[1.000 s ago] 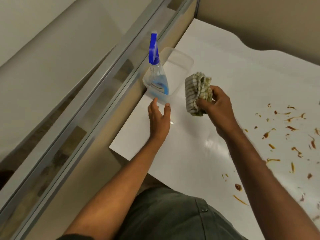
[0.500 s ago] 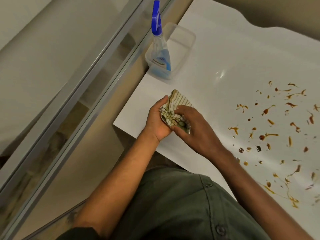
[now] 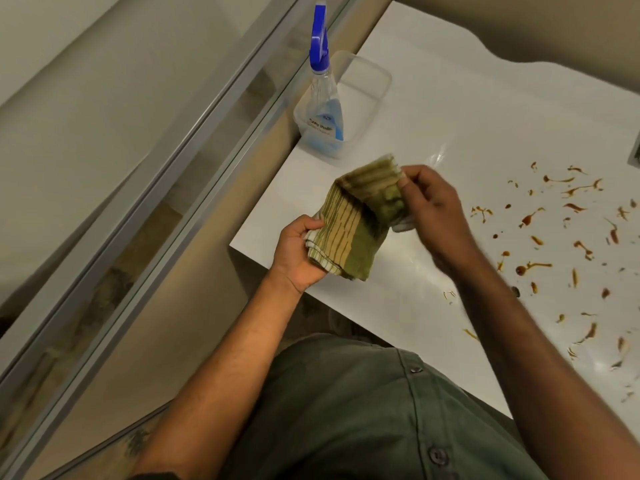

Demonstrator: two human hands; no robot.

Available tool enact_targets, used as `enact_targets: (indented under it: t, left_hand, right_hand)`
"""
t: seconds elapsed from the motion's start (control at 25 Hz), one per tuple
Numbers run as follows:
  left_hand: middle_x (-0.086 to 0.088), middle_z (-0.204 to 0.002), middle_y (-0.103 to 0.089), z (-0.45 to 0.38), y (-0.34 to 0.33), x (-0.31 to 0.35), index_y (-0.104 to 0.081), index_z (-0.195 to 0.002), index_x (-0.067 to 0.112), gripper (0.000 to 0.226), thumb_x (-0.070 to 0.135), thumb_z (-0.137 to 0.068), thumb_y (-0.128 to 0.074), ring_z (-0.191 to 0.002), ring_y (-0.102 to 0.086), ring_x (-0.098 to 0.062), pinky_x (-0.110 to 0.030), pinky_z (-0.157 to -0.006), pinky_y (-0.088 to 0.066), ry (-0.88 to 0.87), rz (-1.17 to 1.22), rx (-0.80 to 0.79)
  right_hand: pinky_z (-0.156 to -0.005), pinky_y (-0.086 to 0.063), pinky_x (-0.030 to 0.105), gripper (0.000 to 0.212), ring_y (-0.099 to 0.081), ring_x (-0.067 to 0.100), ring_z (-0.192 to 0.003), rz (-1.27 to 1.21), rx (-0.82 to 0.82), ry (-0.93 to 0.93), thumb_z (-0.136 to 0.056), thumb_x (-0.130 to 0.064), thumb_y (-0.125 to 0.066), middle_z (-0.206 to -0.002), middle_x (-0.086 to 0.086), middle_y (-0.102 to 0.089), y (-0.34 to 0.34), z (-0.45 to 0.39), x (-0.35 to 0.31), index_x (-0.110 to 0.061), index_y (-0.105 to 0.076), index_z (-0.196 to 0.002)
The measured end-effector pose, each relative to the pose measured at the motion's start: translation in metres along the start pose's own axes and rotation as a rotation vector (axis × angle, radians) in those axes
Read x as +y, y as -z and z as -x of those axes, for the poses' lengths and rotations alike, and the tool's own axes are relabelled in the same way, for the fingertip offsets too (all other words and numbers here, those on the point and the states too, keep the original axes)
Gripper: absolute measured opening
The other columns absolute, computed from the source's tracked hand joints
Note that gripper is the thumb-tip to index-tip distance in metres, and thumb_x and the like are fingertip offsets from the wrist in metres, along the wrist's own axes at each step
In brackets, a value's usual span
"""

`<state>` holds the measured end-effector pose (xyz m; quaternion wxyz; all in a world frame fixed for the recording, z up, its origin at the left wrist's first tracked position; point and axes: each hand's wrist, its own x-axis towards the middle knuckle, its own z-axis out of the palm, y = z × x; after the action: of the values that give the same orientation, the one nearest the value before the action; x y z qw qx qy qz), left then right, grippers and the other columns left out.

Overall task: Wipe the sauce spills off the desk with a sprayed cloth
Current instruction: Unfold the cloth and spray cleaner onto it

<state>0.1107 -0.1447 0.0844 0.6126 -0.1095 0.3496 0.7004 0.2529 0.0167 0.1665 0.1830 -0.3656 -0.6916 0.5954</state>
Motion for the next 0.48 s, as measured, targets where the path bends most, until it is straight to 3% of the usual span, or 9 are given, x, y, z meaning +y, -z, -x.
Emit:
enact_targets:
  t: [0.08, 0.2, 0.32, 0.36, 0.44, 0.48]
  left_hand:
    - [-0.012, -0.109, -0.076, 0.009, 0.0, 0.011, -0.08, -0.11, 0.011, 0.036, 0.029, -0.079, -0.075, -0.102, -0.074, -0.029, -0.044, -0.095, -0.057, 0.003, -0.055, -0.067]
    - [-0.016, -0.13, -0.071, 0.017, -0.014, 0.03, -0.072, -0.132, 0.009, 0.056, 0.05, -0.093, -0.065, -0.123, -0.067, -0.033, -0.048, -0.112, -0.048, 0.041, -0.048, -0.163]
    - [-0.016, -0.141, -0.067, 0.015, -0.038, 0.039, -0.061, -0.143, 0.004, 0.05, 0.037, -0.108, -0.046, -0.137, -0.059, -0.03, -0.045, -0.122, -0.039, 0.034, -0.118, -0.339]
    - [-0.014, -0.143, -0.065, 0.015, -0.048, 0.041, -0.048, -0.151, 0.002, 0.054, 0.036, -0.108, -0.044, -0.14, -0.056, -0.028, -0.044, -0.122, -0.04, 0.061, -0.152, -0.368]
    - [-0.008, -0.14, -0.059, 0.019, -0.063, 0.036, 0.0, -0.155, -0.012, 0.071, 0.038, -0.113, -0.026, -0.125, -0.068, -0.019, -0.038, -0.11, -0.055, 0.003, -0.249, -0.266]
    - [-0.007, -0.128, -0.062, 0.015, -0.06, 0.034, -0.009, -0.154, -0.016, 0.067, 0.038, -0.115, -0.015, -0.099, -0.079, -0.015, -0.033, -0.091, -0.064, 0.016, -0.212, -0.171]
  right_hand:
    - [-0.073, -0.059, 0.028, 0.023, -0.072, 0.009, -0.088, -0.143, -0.049, 0.019, -0.105, -0.022, -0.051, -0.093, -0.008, -0.076, 0.011, -0.007, -0.028, -0.028, -0.071, -0.097]
    - [-0.08, -0.058, 0.023, 0.025, -0.072, 0.011, -0.094, -0.117, -0.296, 0.158, -0.103, -0.018, -0.049, -0.096, -0.006, -0.076, 0.023, -0.009, -0.068, -0.025, -0.073, -0.099]
    - [-0.087, -0.063, 0.029, 0.024, -0.073, 0.017, -0.103, 0.031, -0.61, 0.242, -0.106, -0.021, -0.048, -0.106, 0.0, -0.075, 0.022, -0.01, -0.102, -0.022, -0.072, -0.108]
    - [-0.089, -0.063, 0.03, 0.024, -0.073, 0.018, -0.104, 0.09, -0.687, 0.249, -0.107, -0.023, -0.047, -0.109, 0.002, -0.074, 0.018, -0.012, -0.11, -0.021, -0.071, -0.111]
    - [-0.089, -0.063, 0.027, 0.024, -0.072, 0.016, -0.105, 0.263, -0.744, 0.271, -0.11, -0.024, -0.046, -0.11, 0.0, -0.073, 0.008, -0.019, -0.119, -0.021, -0.07, -0.114]
    - [-0.089, -0.062, 0.025, 0.024, -0.072, 0.014, -0.103, 0.375, -0.718, 0.297, -0.111, -0.025, -0.047, -0.11, -0.002, -0.072, 0.002, -0.025, -0.121, -0.021, -0.07, -0.115]
